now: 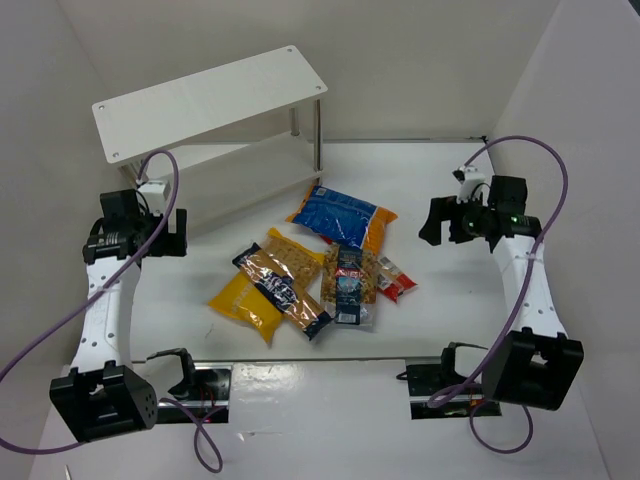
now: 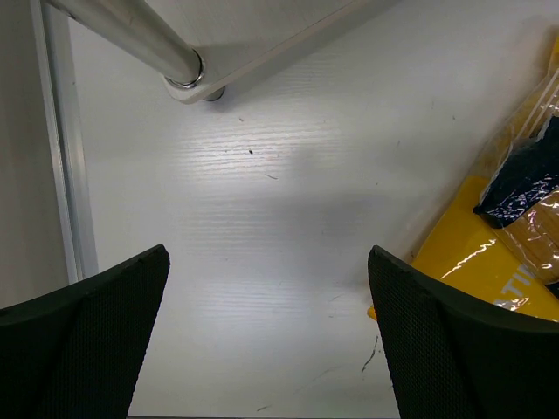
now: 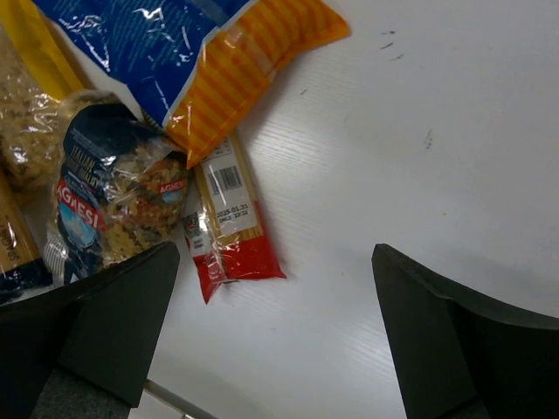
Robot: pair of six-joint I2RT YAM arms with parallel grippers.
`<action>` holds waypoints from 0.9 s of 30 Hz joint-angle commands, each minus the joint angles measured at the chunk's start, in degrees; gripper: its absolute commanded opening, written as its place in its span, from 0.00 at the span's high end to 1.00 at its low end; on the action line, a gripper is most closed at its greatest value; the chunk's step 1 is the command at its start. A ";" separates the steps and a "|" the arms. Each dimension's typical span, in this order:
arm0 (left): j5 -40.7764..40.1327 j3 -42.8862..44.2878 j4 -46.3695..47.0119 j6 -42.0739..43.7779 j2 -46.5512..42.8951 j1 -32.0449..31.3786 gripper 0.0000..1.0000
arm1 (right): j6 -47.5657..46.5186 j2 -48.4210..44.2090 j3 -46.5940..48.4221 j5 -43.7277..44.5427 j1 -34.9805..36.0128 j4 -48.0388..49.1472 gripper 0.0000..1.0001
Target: Place and organize the pasta boxes and bags onto the shelf
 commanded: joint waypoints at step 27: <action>3.07 -0.56 1.38 0.49 -1.20 3.99 0.00 | -7.44 20.96 9.12 -1.31 27.15 2.05 0.00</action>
